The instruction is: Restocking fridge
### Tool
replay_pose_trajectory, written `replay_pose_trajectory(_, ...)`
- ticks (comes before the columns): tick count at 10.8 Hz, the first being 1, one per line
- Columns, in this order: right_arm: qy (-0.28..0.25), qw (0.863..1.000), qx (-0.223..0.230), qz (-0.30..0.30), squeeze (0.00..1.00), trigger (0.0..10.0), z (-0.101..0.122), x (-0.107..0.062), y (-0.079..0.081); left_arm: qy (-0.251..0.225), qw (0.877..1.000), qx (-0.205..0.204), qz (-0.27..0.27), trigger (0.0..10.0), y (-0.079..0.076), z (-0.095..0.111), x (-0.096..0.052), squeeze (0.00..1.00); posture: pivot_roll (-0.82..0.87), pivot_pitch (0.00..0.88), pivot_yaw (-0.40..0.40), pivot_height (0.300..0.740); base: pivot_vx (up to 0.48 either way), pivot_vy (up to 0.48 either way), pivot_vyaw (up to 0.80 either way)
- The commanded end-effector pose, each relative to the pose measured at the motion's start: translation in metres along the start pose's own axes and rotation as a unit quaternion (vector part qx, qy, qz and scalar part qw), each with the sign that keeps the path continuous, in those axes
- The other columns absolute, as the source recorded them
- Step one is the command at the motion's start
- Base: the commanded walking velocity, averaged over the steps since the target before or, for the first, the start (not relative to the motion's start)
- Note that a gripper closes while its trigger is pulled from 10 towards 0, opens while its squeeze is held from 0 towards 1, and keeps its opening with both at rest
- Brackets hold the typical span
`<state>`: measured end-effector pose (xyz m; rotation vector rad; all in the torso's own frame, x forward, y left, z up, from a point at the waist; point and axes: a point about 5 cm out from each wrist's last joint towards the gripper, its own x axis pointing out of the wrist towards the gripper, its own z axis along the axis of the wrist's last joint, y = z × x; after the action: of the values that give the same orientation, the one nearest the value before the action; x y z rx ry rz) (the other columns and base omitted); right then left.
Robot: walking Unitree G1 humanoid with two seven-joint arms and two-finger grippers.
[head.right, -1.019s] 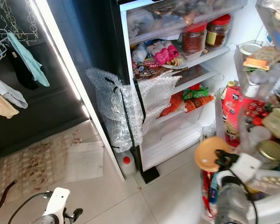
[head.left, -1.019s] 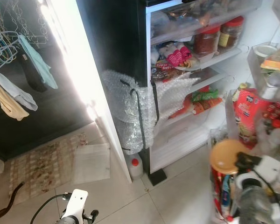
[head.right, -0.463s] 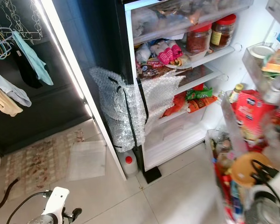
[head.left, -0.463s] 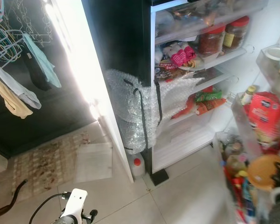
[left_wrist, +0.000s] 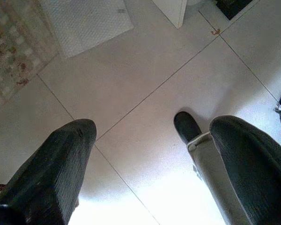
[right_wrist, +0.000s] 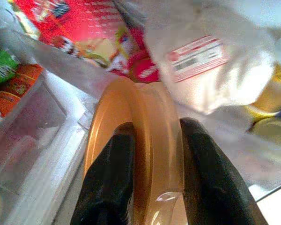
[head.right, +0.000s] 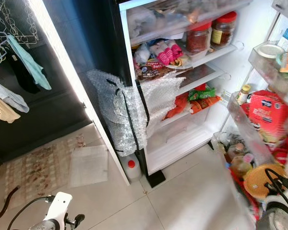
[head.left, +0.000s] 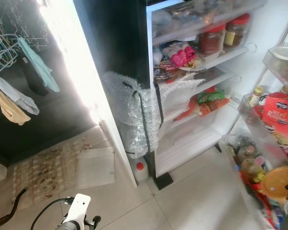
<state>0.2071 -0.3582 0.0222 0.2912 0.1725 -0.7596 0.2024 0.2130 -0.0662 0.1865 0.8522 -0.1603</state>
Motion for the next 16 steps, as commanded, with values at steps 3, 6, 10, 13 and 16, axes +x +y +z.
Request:
replay_pose_trajectory(3,0.017,0.998,0.001,0.053,0.0,10.0,-0.014,-0.005,0.026,0.02,1.0,-0.002,0.006,10.0,0.003,-0.01,-0.003,0.0,-0.22,0.092,0.107,0.74,0.0,0.0,0.0)
replay_pose_trajectory(6,0.023,0.986,-0.047,0.157,0.0,10.0,-0.026,-0.013,0.064,0.02,1.0,0.01,0.007,10.0,0.004,-0.01,-0.003,0.0,-0.22,0.091,0.106,0.74,0.0,-0.085,0.27)
replay_pose_trajectory(10,0.028,0.98,-0.051,0.191,0.0,10.0,-0.029,-0.016,0.075,0.021,1.0,0.012,0.007,10.0,0.004,-0.01,-0.003,0.0,-0.21,0.087,0.103,0.74,0.0,-0.269,0.2)
replay_pose_trajectory(13,0.029,0.979,-0.052,0.193,0.0,10.0,-0.03,-0.017,0.075,0.021,1.0,0.015,0.004,10.0,0.004,-0.01,-0.003,0.0,-0.22,0.079,0.105,0.74,0.0,-0.266,0.41)
replay_pose_trajectory(16,0.035,0.979,-0.047,0.197,0.0,10.0,-0.032,-0.018,0.077,0.021,1.0,0.015,0.005,10.0,0.004,-0.01,-0.003,0.0,-0.21,0.083,0.105,0.74,0.0,-0.268,0.0)
